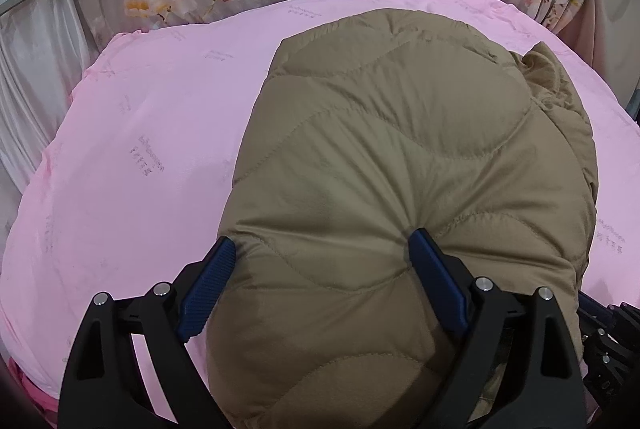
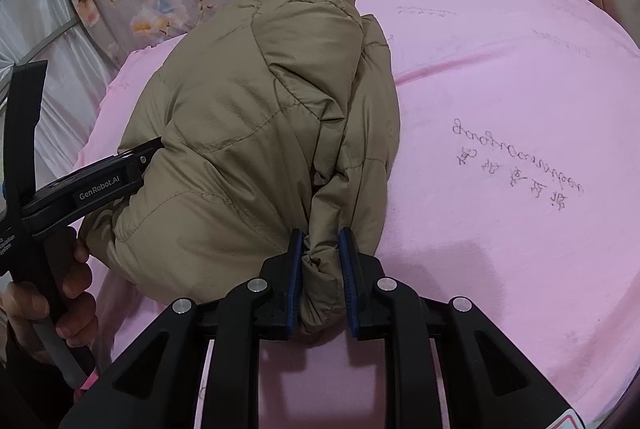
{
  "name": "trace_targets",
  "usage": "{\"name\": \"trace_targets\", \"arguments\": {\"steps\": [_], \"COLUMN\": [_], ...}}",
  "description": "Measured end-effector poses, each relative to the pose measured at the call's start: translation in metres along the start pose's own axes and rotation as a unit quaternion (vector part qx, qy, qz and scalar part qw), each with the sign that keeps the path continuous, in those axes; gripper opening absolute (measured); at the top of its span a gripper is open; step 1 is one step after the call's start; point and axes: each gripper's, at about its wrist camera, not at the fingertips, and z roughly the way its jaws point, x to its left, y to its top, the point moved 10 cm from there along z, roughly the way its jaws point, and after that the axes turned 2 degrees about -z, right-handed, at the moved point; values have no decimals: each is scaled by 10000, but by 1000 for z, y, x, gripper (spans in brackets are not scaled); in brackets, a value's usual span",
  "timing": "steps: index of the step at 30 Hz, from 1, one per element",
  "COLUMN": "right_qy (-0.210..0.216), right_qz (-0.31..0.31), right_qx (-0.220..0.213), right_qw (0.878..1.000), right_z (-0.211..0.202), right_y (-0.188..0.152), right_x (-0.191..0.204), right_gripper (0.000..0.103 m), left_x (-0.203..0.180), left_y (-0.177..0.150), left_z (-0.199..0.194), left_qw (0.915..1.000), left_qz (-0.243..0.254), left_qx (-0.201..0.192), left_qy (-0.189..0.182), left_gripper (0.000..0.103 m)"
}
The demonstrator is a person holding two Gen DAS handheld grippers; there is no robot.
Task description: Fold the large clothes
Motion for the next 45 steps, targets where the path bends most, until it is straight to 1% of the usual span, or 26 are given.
{"name": "trace_targets", "arguments": {"steps": [10,12,14,16,17,18,19,20,22,24,25,27,28,31,33,34,35,36,40,45], "right_qy": [16,63,227,455,510,521,527,552,635,878,1040,1247,1380,1563,1714,1802,1899,1984,2333,2526], "right_qz": [40,149,403,618,670,707,726,759,865,1065,1214,1462,1624,1897,2010,2057,2125,2183,2383,2434], "right_qx": [7,77,239,292,241,174,104,31,18,55,89,217,324,554,685,728,757,774,806,709], "right_qw": [10000,9998,9986,9966,9962,9960,9959,9956,9942,9904,9871,9811,9765,9677,9620,9591,9555,9524,9393,9337], "right_z": [-1,-4,-9,-18,-23,-29,-33,-37,-39,-35,-30,-20,-11,12,23,28,32,36,49,57], "right_y": [1,2,6,16,23,30,38,48,62,76,83,91,93,92,91,91,90,90,92,102], "right_x": [-4,-8,-14,-20,-25,-29,-34,-40,-47,-53,-57,-62,-66,-63,-60,-58,-56,-54,-45,-35], "right_gripper": [18,20,25,27,32,42,47,53,57,64,65,68,68,69,69,69,69,69,69,69], "left_x": [-1,0,2,7,9,13,20,25,34,40,41,43,41,39,36,33,31,29,25,25], "left_y": [-1,0,1,2,4,6,11,16,27,37,43,50,53,55,54,53,53,55,58,62], "left_z": [1,0,-4,-10,-13,-16,-20,-21,-20,-12,-5,7,14,33,42,47,49,51,57,66], "left_qw": [9999,10000,9999,9983,9967,9945,9920,9903,9848,9779,9727,9656,9634,9609,9557,9516,9498,9498,9521,9521], "left_qz": [50,38,-15,-133,-223,-350,-521,-634,-853,-1036,-1134,-1265,-1283,-1321,-1378,-1444,-1498,-1515,-1491,-1530], "left_qx": [-98,-74,28,226,289,318,327,330,421,575,695,863,929,1074,1197,1261,1281,1266,1208,1166], "left_qy": [65,7,-159,-521,-726,-929,-1102,-1191,-1456,-1723,-1901,-2101,-2162,-2183,-2309,-2403,-2431,-2425,-2382,-2375], "left_gripper": [87,87,87,87,88,91,92,93,93,93,93,93,93,93,93,93,96,98,98,98]}}
